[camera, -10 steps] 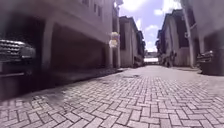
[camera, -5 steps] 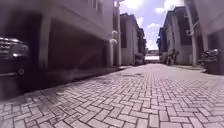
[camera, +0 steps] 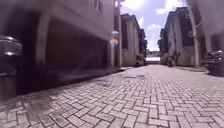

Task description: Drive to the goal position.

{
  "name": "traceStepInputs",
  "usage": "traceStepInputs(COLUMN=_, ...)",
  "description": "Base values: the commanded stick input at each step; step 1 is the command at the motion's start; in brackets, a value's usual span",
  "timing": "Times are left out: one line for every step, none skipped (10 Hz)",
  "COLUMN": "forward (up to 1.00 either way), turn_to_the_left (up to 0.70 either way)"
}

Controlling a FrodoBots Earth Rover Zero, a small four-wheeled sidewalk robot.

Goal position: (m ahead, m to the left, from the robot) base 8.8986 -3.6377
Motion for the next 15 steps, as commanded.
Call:
traceStepInputs(forward=0.50, turn_to_the_left=0.00)
traceStepInputs(forward=0.50, turn_to_the_left=0.00)
traceStepInputs(forward=0.50, turn_to_the_left=0.00)
traceStepInputs(forward=0.50, turn_to_the_left=0.00)
traceStepInputs(forward=0.50, turn_to_the_left=0.00)
traceStepInputs(forward=0.50, turn_to_the_left=0.00)
traceStepInputs(forward=0.50, turn_to_the_left=0.00)
traceStepInputs(forward=0.50, turn_to_the_left=0.00)
traceStepInputs(forward=0.50, turn_to_the_left=0.00)
traceStepInputs(forward=0.50, turn_to_the_left=0.00)
traceStepInputs(forward=0.50, turn_to_the_left=0.00)
traceStepInputs(forward=0.50, turn_to_the_left=0.00)
traceStepInputs(forward=0.50, turn_to_the_left=0.00)
traceStepInputs(forward=0.50, turn_to_the_left=0.00)
traceStepInputs(forward=0.50, turn_to_the_left=0.00)
